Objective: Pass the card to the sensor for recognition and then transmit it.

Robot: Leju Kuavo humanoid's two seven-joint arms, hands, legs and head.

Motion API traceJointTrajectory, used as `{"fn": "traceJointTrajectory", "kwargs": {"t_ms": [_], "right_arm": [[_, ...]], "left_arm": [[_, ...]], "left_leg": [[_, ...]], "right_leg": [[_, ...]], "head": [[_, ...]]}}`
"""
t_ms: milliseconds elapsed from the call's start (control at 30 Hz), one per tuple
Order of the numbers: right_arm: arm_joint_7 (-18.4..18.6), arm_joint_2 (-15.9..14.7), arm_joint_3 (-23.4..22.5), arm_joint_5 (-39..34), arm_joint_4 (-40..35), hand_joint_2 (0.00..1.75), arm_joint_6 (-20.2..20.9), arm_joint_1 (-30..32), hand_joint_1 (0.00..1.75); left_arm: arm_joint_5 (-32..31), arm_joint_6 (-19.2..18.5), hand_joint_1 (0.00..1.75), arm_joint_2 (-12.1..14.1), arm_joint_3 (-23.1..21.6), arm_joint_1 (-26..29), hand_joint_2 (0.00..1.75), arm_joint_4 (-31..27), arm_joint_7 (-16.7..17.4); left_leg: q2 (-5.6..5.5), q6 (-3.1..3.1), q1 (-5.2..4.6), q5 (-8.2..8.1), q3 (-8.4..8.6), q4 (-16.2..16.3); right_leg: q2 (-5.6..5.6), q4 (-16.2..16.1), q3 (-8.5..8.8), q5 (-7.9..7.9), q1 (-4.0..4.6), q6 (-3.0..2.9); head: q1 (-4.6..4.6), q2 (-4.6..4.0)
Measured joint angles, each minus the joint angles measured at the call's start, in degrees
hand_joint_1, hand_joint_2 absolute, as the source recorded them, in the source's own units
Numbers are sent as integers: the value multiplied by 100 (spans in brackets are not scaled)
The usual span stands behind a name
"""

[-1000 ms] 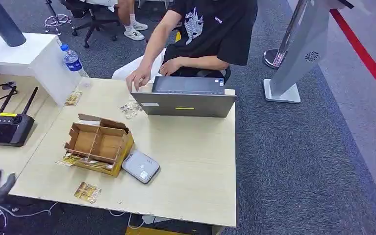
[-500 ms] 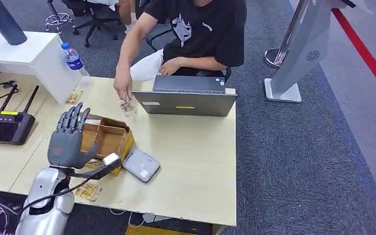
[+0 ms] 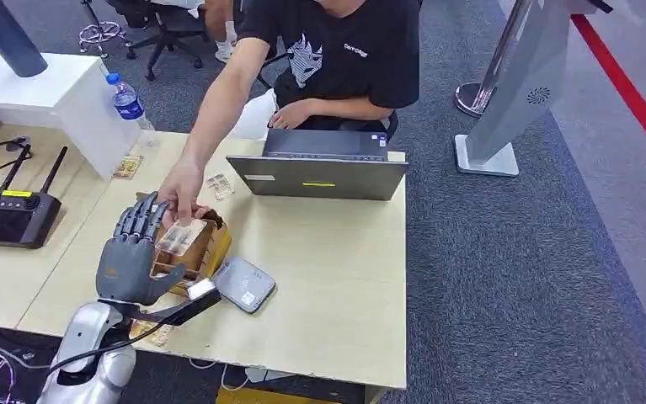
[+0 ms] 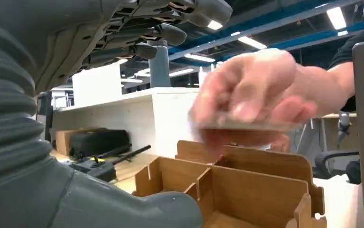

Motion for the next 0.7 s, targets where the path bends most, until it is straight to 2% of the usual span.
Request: {"fn": "traceJointTrajectory", "kwargs": {"t_ms": [167,200,233,433,700], "right_arm": [[4,52,-33,24,-57,175,4,19,0],[7,68,-37,26,-77,175,7,23,0],[9,83,-48,33,-94,175,7,27,0],[46,125,-120,70,-157,175,13,29,0],[50,127,-162,125,-177,175,11,29,0]], "left_arm": [[70,39,0,-2,7,86,175,-88,-79],[85,39,30,-2,11,105,175,-125,-105],[98,35,175,-4,15,126,175,-166,-118],[179,-9,175,-50,42,279,175,-492,-245],[164,-182,175,-122,39,397,175,-807,-243]], "left_leg": [[-1,0,0,0,-1,0],[-1,0,0,0,-1,0],[-1,0,0,0,-2,0],[-1,0,0,0,-3,0],[-1,0,0,1,-3,0]], "right_leg": [[-1,0,0,0,0,0],[-1,0,0,0,0,0],[-1,0,0,0,0,0],[-1,0,-3,0,0,0],[-1,0,-3,2,0,1]], "head": [[0,0],[0,0],[0,0],[-2,0],[0,0]]}}
